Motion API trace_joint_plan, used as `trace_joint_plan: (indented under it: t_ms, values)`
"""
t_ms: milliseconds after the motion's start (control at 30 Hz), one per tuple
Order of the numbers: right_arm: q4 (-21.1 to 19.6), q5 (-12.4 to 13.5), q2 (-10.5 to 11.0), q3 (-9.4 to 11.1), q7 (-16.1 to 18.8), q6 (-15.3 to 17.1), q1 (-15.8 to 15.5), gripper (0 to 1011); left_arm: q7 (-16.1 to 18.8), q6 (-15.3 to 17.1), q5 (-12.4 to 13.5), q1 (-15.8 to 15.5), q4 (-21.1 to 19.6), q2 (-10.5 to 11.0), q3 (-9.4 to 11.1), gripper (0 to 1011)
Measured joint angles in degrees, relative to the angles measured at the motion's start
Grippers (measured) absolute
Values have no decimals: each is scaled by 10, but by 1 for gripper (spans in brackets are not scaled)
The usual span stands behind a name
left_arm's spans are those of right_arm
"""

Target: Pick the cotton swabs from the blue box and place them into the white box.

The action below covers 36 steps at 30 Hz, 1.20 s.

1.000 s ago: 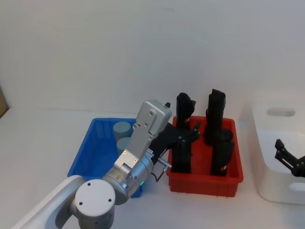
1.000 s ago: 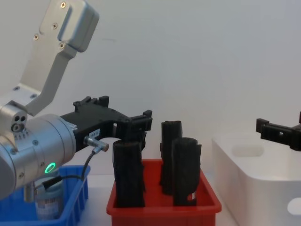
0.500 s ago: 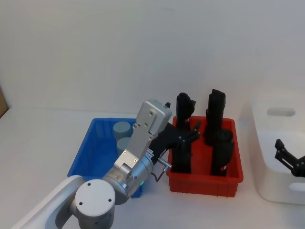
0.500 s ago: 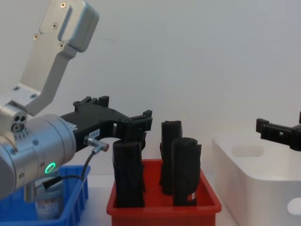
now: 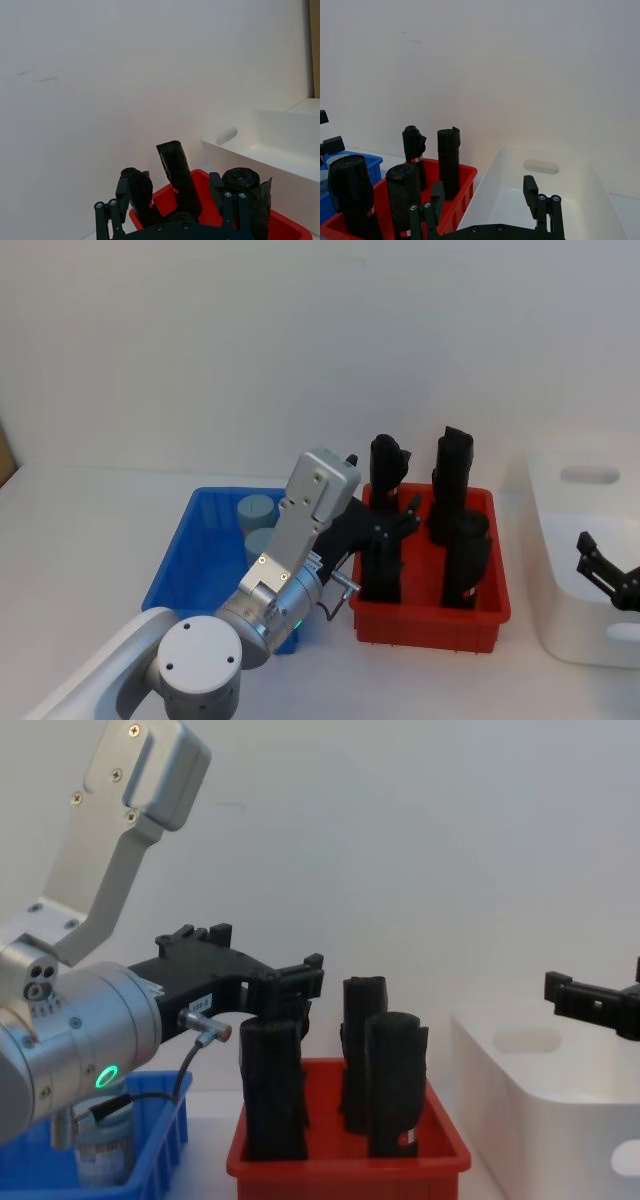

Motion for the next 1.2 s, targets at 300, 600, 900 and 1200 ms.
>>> trace_joint_plan:
  t_ms: [300,600,900,1200]
  values:
    - [0,0,0,0,0,0,0,1001,0,0,0,0,0,0,0,1004]
    - [0,0,0,0,0,0,0,1002,0,0,0,0,0,0,0,1004]
    - [0,0,0,0,0,0,0,1001,0,0,0,0,0,0,0,1004]
    - [0,0,0,0,0,0,0,1001,0,0,0,0,0,0,0,1004]
